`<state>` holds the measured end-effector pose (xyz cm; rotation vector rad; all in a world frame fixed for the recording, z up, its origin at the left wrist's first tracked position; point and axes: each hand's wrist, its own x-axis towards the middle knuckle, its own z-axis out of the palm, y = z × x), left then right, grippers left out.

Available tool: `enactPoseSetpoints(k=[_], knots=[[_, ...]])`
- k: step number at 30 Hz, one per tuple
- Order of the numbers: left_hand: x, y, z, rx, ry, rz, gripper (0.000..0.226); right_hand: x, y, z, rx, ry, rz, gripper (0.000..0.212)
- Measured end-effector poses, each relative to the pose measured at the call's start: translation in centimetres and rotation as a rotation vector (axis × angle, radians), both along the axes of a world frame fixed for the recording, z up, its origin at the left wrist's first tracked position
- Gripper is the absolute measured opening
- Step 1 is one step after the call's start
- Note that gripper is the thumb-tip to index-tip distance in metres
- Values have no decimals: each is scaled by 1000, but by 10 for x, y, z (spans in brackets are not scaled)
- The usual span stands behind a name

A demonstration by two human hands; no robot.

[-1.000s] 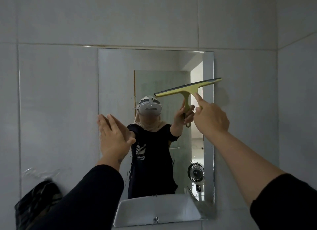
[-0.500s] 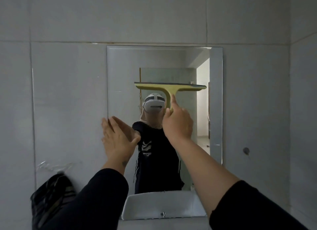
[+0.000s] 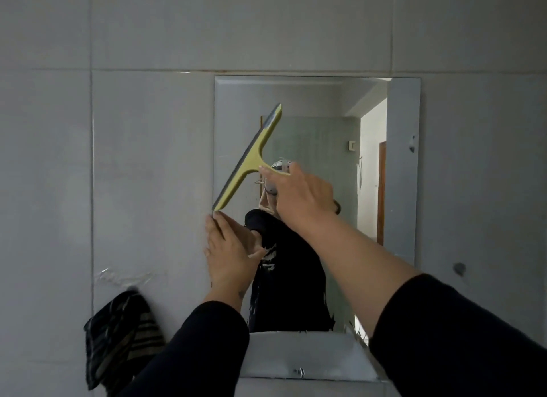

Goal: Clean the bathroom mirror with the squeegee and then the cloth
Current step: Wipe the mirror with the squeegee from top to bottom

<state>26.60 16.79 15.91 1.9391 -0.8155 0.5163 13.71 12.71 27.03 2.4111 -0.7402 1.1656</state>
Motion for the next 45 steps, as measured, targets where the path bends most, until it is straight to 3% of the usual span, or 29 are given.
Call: enactPoseSetpoints(k=[10,13,25,41,45], knots=[[-13,3,5,71,-17,72,118,-61,-32,0,18,-48,-123,53],[-17,0,10,88,-40,72,118,-77,-36,-1,43,-35,-161,60],[-8,-4,3,6,-117,-7,121,-120,-66,-29,349,-243,-230,54],[-2,-6,-1,-14,-98,-9,120,-34,-20,-99,669,-676,124,55],[2,-3,-4,-42,-104,-43,114,-10,-7,-103,672,-677,150,56]])
